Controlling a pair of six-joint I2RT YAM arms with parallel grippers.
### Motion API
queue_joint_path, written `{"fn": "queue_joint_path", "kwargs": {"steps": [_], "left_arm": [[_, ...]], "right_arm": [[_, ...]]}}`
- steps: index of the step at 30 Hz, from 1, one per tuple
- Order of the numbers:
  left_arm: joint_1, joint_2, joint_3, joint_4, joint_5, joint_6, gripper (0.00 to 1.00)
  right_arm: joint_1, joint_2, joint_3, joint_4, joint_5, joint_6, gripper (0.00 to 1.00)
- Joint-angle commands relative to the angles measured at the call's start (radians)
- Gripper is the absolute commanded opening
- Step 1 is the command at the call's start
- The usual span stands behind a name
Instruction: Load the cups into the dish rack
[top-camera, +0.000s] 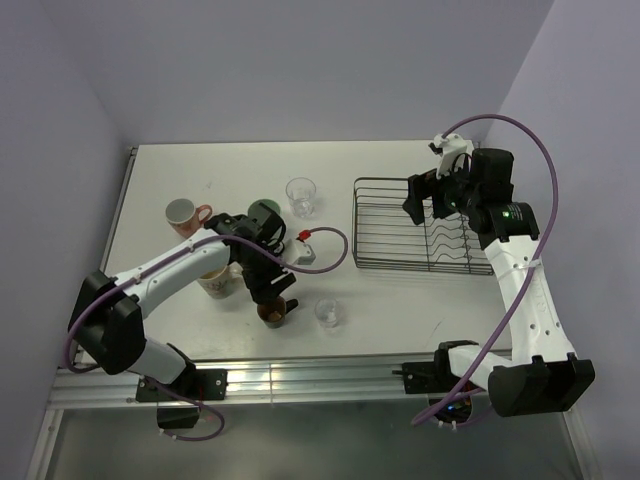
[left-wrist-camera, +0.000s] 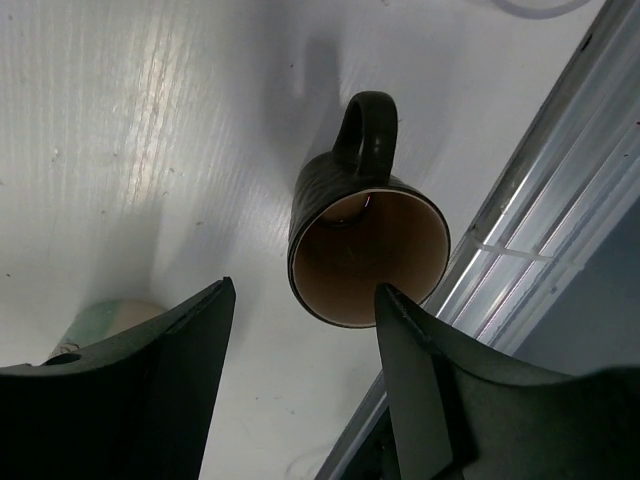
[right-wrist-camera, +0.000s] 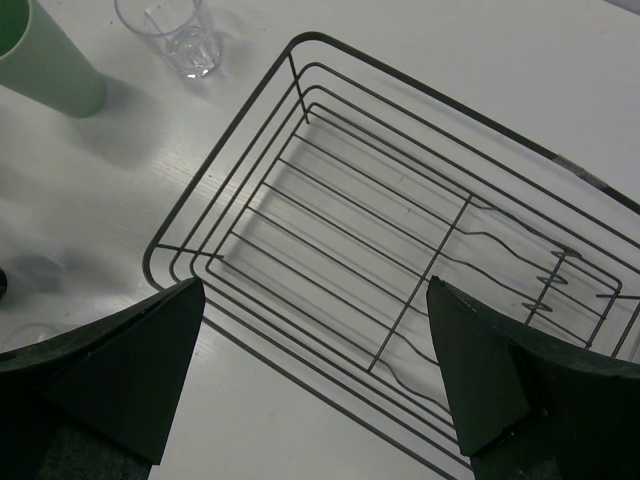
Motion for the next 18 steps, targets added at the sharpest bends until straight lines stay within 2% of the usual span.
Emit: {"fn": "queue_joint_path", "kwargs": {"steps": [1,4,10,18], "left_arm": [[-0.008,-0.003,-0.022,0.041,-0.042,-0.043,0.64],[-0.010,0.026,-0.045,0.041,-0.041,-0.046,0.59],[-0.016,0.051,-0.088,0.076,-0.058,-0.063,0.54],[-0.025,0.072,-0.096,0.107,-0.058,-0.101,0.35]], "right_arm": [[0.005,-0.012,-0.001,0.003,0.001,-0.003,1.00],[0.005,-0.008,-0.001,0.006,0.003,-0.003,1.00],[0.005,-0.003,0.001,0.002,0.006,-0.007,1.00],[0.005,-0.008,-0.010,0.005,0.012,0.002,1.00]]}}
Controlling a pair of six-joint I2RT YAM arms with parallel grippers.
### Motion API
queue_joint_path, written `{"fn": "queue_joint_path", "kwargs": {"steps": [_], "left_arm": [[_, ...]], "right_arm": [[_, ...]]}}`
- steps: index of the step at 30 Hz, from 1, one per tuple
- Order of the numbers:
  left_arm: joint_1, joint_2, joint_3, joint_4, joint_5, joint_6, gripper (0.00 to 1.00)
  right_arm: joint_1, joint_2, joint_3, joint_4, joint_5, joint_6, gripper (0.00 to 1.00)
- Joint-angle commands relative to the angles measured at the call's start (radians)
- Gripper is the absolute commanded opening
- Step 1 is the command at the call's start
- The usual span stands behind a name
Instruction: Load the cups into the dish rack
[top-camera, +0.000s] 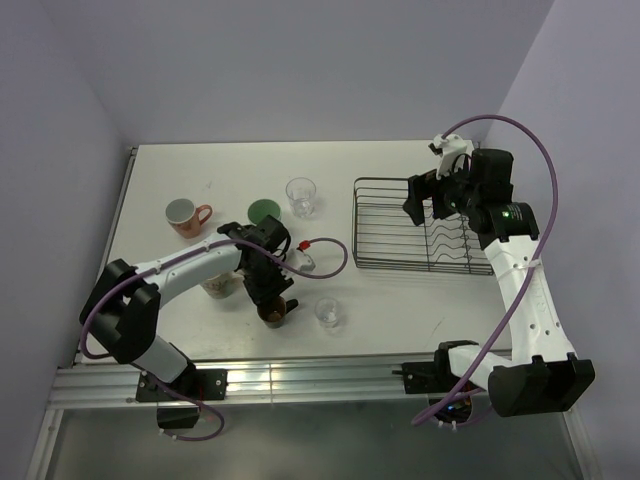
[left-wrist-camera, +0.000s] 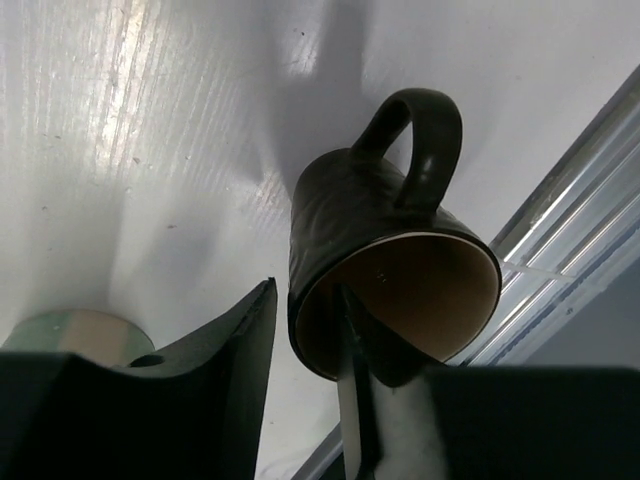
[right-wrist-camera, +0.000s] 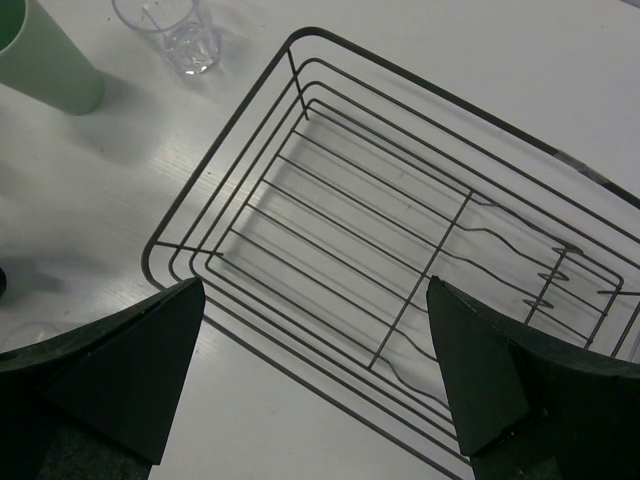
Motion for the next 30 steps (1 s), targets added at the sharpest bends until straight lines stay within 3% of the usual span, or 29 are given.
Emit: {"fn": "queue_joint_path", "kwargs": {"steps": [1,4,8,14,23,26,30], "left_arm": [[-0.010,-0.002,0.000,0.035,-0.007,-0.029,0.33],[-0.012,-0.005,0.012,0.041,-0.017,-0.046,0.22],[-0.013,-0.006,0.028,0.040,-0.034,-0.065,0.00],[-0.013,-0.018,0.129,-0.006,-0.060,-0.105,0.00],[-0.015,-0.121,0.406,-0.074,-0.169,-0.117,0.00],[-0.024,-0.204,0.437,-0.031,-0.252,-0.088,0.00],[-0.032,-0.420,0.298,0.203,-0.376,0.015,0.00]], "right_arm": [[0.005,-0.008,-0.011,0.009,0.010,0.002,1.00],[0.005,-0.009,-0.013,0.011,0.010,0.003,1.00],[0.005,-0.003,-0.004,0.006,0.004,0.017,1.00],[0.005,0.006,0.031,0.000,-0.005,0.040,1.00],[0.003,-0.012,0.068,0.043,-0.050,0.153,1.00],[0.005,-0.012,0.093,0.039,-0.090,0.184,1.00],[0.002,0.002,0.136,0.020,-0.232,0.230,1.00]]}}
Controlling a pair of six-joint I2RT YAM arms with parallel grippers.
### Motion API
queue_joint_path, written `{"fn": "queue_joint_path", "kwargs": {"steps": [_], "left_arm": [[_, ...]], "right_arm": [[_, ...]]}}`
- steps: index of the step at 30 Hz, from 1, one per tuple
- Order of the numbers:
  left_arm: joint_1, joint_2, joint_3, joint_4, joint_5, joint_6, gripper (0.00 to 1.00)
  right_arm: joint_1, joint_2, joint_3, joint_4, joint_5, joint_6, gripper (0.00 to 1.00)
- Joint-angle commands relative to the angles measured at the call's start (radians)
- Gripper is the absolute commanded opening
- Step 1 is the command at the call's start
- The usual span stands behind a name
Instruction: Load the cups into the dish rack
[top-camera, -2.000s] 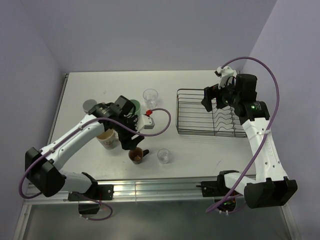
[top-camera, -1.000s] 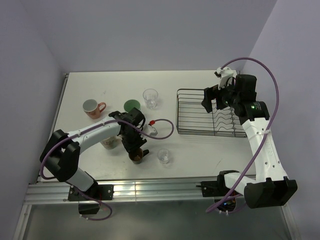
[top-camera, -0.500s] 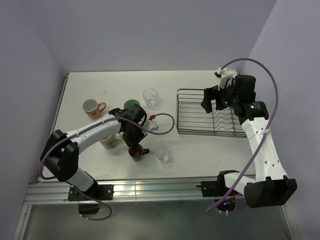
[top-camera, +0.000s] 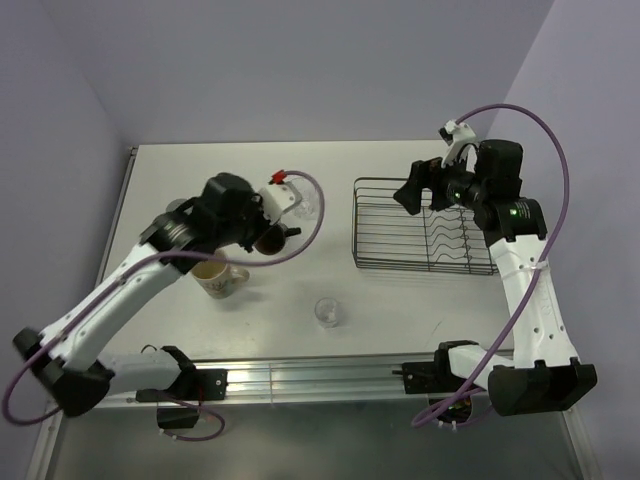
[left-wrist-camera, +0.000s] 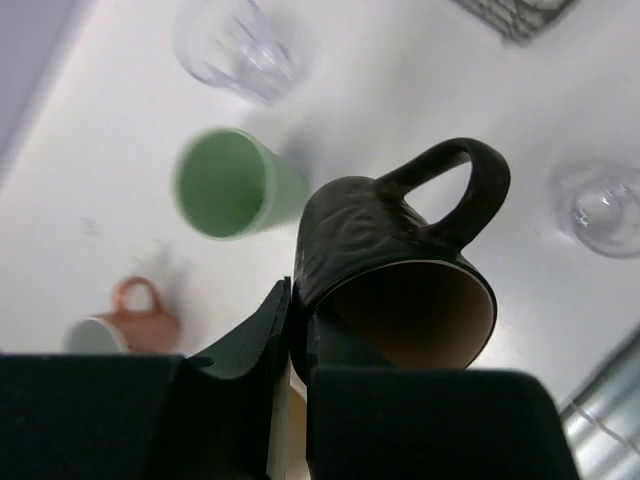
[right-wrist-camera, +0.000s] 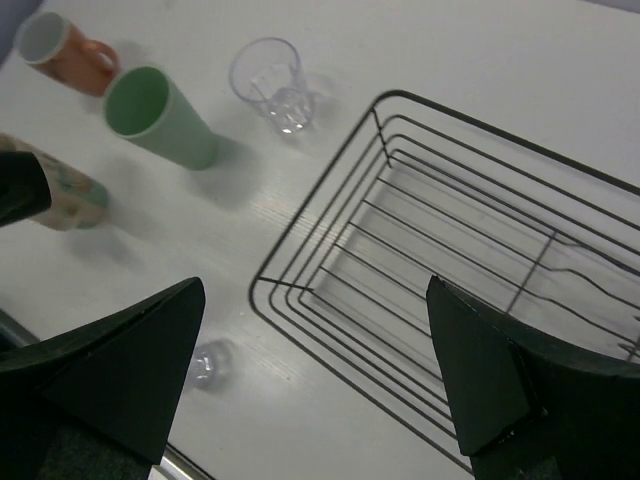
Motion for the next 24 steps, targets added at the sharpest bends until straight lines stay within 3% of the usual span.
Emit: {"fn": "queue_joint_path", "kwargs": {"steps": [1,4,7,10,14,17,21,24], "left_arm": [[-0.014,-0.228,-0.109,0.313,-0.121,0.140,0.00],[-0.020,-0.420,-0.247,0.523,-0.136,0.271,0.00],[-0.026,-0.488,-0.332,0.677,-0.110,0.394,0.00],[-0.028,-0.575,-0.425,0.811,-0.087,0.525,0.00],[-0.028,-0.656,-0.564,1.076,-0.010,0.640,0.00],[-0.031,-0.703,-0.660,1.189,0.049,0.730,0.00],[-0.040,-0.724,-0.756,1.376,0.117,0.879,0.00],[-0.046,-0.738,-0.836,1.469,0.197,0.983,0.00]], "right_arm": [[0.002,0.003,0.072,0.014,-0.158,0.066,1.00],[0.002,0.031,0.093,0.005,-0.306,0.118,1.00],[0.000,0.064,0.113,0.009,-0.512,0.179,1.00],[0.003,0.091,0.070,0.138,-0.621,0.354,1.00],[0.020,0.091,0.001,0.343,-0.672,0.618,1.00],[0.052,0.081,-0.094,0.575,-0.712,0.819,1.00],[0.124,0.071,-0.161,0.828,-0.721,0.980,1.00],[0.190,0.098,-0.178,0.908,-0.732,1.066,1.00]]}}
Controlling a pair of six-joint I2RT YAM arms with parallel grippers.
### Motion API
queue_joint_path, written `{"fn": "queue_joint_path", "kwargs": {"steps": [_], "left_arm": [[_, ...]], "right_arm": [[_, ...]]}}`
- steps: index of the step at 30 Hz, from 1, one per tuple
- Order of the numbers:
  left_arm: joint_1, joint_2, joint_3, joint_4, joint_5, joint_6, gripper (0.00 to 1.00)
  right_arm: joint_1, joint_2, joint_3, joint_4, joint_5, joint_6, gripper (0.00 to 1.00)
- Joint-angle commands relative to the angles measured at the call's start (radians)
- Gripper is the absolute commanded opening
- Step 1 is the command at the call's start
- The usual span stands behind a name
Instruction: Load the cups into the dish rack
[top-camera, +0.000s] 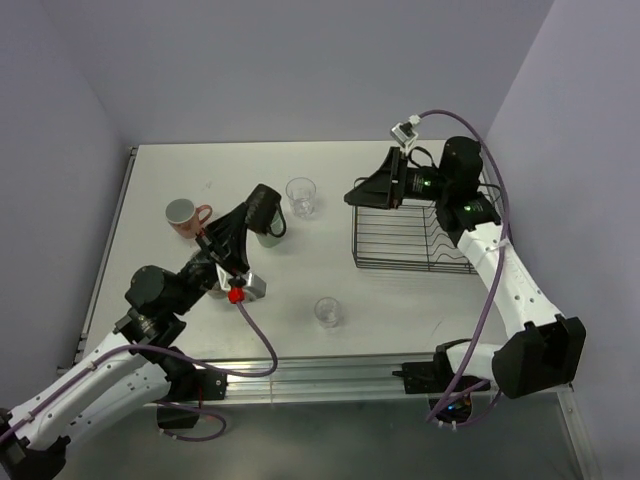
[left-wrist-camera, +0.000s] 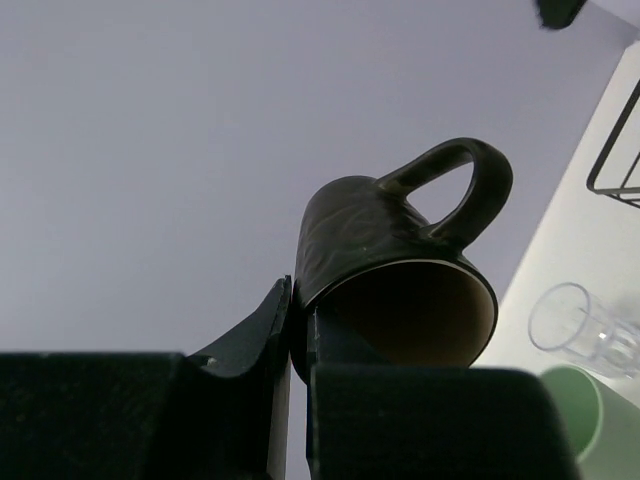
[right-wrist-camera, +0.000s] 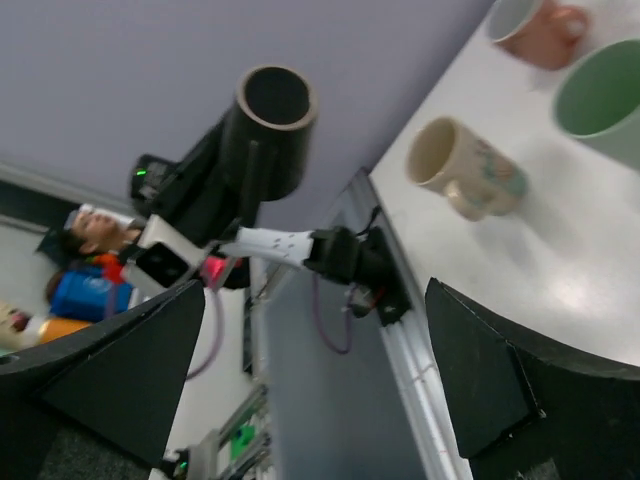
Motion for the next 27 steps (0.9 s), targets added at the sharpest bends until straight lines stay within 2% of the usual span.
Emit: {"fn": "queue_joint_path", "kwargs": {"steps": [1,3,4,7,8,9,10,12,21,27], "left_arm": [[-0.012,-0.037,-0.050,0.280,0.143,0.200,0.00],[-0.015,-0.051,-0.078,0.281,0.209,0.247,0.00],[-0.018,-0.062,-0.087,0.276,0.229,0.263,0.00],[-0.020,-0.076,-0.105,0.254,0.291,0.320,0.00],[-0.018,-0.076,-0.104,0.237,0.298,0.324,0.00],[-0.018,-0.073,-0.102,0.232,0.306,0.332,0.00],[-0.020,-0.065,-0.099,0.226,0.306,0.336,0.00],[-0.021,-0.057,-0.092,0.224,0.302,0.333,0.00],[-0.024,-0.042,-0.101,0.224,0.320,0.355,0.00],[-0.024,-0.022,-0.099,0.235,0.280,0.338,0.00]], "right_arm": [[0.062,0.013,-0.004,0.245,-0.057,0.181,0.99],[0.097,0.034,0.020,0.199,-0.057,0.146,0.93],[0.108,0.042,0.031,0.176,-0.054,0.125,0.84],[0.166,0.056,0.069,0.072,-0.033,0.025,0.71],[0.198,0.057,0.089,0.033,-0.020,-0.059,0.69],[0.215,0.057,0.100,-0.064,0.000,-0.105,0.69],[0.230,0.056,0.106,-0.097,0.029,-0.168,0.69],[0.269,0.056,0.106,-0.113,0.038,-0.179,0.69],[0.371,0.070,0.125,-0.117,0.076,-0.219,0.68],[0.411,0.128,0.120,-0.013,0.090,-0.104,0.65]]}}
